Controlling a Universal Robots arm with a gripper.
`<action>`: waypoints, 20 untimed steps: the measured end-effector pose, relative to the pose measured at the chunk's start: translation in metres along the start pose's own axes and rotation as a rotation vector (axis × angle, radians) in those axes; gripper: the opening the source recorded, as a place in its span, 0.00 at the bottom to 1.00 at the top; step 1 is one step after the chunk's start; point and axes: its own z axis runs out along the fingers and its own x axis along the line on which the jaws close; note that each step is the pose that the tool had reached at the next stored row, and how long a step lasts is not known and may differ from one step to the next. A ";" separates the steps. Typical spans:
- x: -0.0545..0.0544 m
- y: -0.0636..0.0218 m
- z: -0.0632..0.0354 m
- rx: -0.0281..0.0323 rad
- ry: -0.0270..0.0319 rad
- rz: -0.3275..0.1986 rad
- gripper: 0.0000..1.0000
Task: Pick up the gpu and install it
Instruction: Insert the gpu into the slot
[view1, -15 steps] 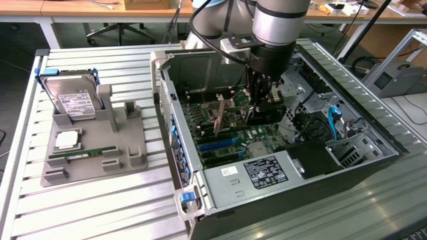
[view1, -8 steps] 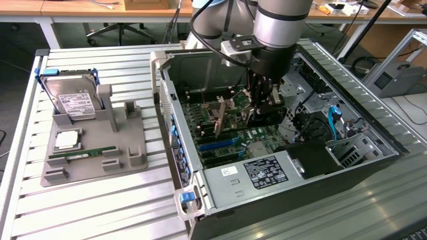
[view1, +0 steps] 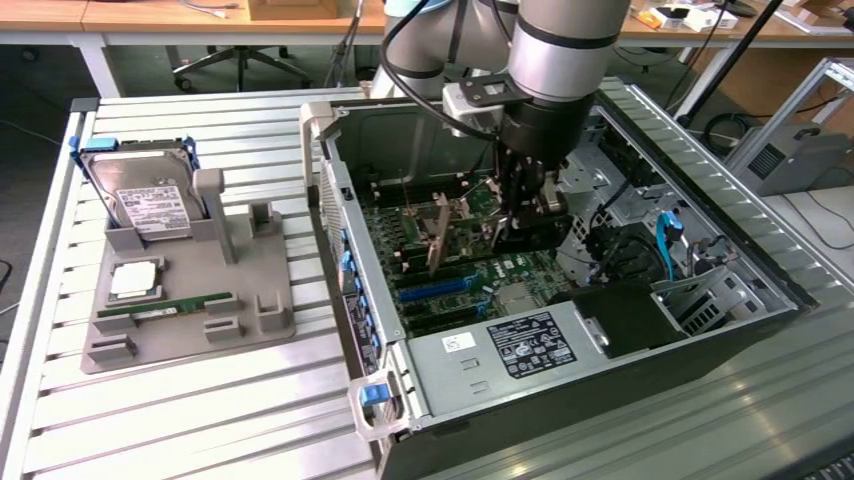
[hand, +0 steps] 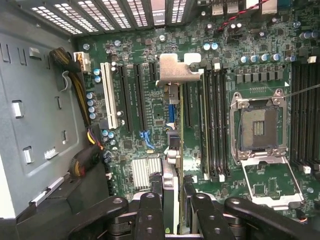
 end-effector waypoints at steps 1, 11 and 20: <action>0.000 0.0000 0.0002 -0.0006 -0.0061 0.001 0.27; 0.004 0.0008 0.0017 -0.0019 -0.0205 0.002 0.27; 0.008 0.0022 0.0030 -0.0018 -0.0206 0.002 0.27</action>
